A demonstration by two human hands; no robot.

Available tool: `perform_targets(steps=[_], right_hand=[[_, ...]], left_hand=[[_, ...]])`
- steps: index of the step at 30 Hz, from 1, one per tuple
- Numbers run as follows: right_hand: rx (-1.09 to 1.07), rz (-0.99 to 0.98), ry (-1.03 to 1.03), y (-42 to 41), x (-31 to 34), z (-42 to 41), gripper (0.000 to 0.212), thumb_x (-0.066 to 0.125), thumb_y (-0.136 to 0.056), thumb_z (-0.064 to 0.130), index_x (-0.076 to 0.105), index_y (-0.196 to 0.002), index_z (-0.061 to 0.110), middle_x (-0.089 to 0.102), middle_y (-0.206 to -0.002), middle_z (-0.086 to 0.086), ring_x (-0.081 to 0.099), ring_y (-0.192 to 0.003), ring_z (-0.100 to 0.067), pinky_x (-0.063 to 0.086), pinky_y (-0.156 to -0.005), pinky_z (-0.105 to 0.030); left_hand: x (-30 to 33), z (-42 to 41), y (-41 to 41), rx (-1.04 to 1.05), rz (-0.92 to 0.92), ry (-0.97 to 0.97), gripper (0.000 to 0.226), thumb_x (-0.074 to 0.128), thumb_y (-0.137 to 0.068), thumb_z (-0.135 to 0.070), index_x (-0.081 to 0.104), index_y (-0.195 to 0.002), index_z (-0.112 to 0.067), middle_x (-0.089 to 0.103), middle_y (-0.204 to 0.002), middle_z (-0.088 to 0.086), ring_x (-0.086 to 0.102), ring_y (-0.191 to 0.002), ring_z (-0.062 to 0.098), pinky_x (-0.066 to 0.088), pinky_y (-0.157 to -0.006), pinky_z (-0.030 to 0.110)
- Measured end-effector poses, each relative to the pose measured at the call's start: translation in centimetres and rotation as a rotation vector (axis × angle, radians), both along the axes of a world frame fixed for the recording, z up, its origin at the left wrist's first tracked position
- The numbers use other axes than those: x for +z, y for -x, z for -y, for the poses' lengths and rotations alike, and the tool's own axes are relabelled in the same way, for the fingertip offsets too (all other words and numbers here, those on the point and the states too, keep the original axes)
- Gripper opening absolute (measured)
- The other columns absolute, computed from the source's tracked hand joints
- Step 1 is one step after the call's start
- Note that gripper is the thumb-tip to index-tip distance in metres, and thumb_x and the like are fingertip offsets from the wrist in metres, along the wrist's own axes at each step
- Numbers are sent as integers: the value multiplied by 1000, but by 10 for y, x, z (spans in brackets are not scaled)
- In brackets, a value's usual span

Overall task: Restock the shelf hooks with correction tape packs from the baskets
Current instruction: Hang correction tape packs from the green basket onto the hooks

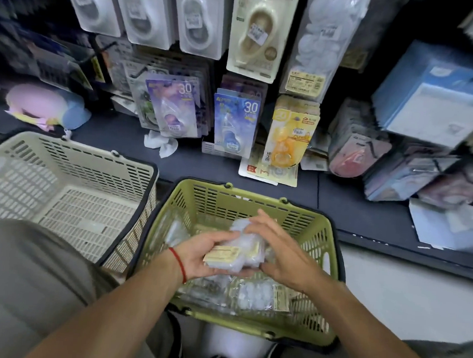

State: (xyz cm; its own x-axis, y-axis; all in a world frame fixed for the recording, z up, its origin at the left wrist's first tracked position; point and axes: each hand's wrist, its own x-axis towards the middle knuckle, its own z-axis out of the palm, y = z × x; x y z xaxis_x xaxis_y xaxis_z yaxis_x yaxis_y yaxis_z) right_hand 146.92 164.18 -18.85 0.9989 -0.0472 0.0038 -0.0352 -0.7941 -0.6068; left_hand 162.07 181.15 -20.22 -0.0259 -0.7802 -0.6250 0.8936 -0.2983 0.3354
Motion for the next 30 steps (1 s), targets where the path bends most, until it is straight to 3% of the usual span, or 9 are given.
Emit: perform_targets(steps=[5, 7, 10, 13, 17, 20, 25, 27, 30], right_hand=[[-336, -84, -207, 21, 11, 13, 86, 66, -85, 29, 25, -159, 46, 1, -171, 26, 4, -158, 2, 30, -124, -34], [-622, -154, -413, 23, 18, 16, 86, 71, -90, 53, 25, -161, 41, 20, -170, 13, 30, -152, -11, 35, -123, -49], [-616, -288, -759, 19, 15, 10, 108, 79, -74, 75, 27, -162, 39, 49, -157, 7, 59, -132, -14, 53, -109, -49], [-564, -191, -857, 6, 8, -8, 89, 85, -75, 65, 45, -151, 44, 65, -140, 7, 70, -119, -14, 60, -100, -45], [-683, 22, -895, -11, 20, -13, 21, 74, -95, 35, 73, -115, 42, 78, -114, 5, 76, -101, -15, 63, -80, -30], [-723, 83, -899, -17, 34, -11, 15, 67, -101, 25, 74, -114, 28, 80, -107, 7, 77, -97, -15, 63, -81, -32], [-802, 209, -881, -28, 68, 11, 17, 60, -107, 32, 68, -117, 20, 81, -104, 3, 78, -97, -20, 62, -81, -38], [-765, 241, -849, -32, 88, 24, 18, 58, -107, 34, 67, -116, 21, 81, -106, 1, 78, -98, -22, 62, -89, -47], [-683, 296, -789, -37, 119, 43, 14, 59, -106, 38, 67, -115, 31, 81, -107, 4, 78, -97, -17, 61, -91, -48]], left_hand=[[-3, -2, 3, -12, 318, -84, 74, 80, -76, -10, 53, -142, -28, 74, -120, 15, 75, -86, 34, 64, -65, 40], [-3, -2, 5, -30, 387, -55, 79, 84, -73, -3, 54, -141, -32, 74, -127, 16, 75, -101, 38, 65, -73, 45], [-1, 6, 15, -28, 519, 51, 75, 83, -78, 4, 55, -144, -16, 75, -128, 12, 74, -115, 31, 63, -88, 43], [7, 13, 19, 72, 643, 62, 77, 92, -77, -14, 54, -144, -21, 75, -128, 5, 73, -117, 27, 58, -99, 47], [29, 20, 20, 200, 767, 14, 97, 101, -57, -53, 53, -138, -32, 74, -131, -2, 71, -121, 26, 55, -104, 58], [44, 24, 16, 207, 749, 94, 91, 97, -65, -53, 51, -141, -31, 72, -135, -2, 70, -123, 27, 53, -106, 57], [71, 28, 1, 190, 734, 225, 67, 83, -87, -12, 50, -144, -23, 73, -133, 9, 70, -123, 29, 61, -96, 41], [86, 32, -4, 192, 755, 240, 68, 83, -86, -17, 48, -144, -23, 73, -131, 11, 71, -120, 31, 62, -92, 43], [110, 40, -11, 241, 776, 259, 82, 84, -82, -31, 41, -152, -31, 64, -147, 6, 66, -128, 26, 50, -111, 53]])
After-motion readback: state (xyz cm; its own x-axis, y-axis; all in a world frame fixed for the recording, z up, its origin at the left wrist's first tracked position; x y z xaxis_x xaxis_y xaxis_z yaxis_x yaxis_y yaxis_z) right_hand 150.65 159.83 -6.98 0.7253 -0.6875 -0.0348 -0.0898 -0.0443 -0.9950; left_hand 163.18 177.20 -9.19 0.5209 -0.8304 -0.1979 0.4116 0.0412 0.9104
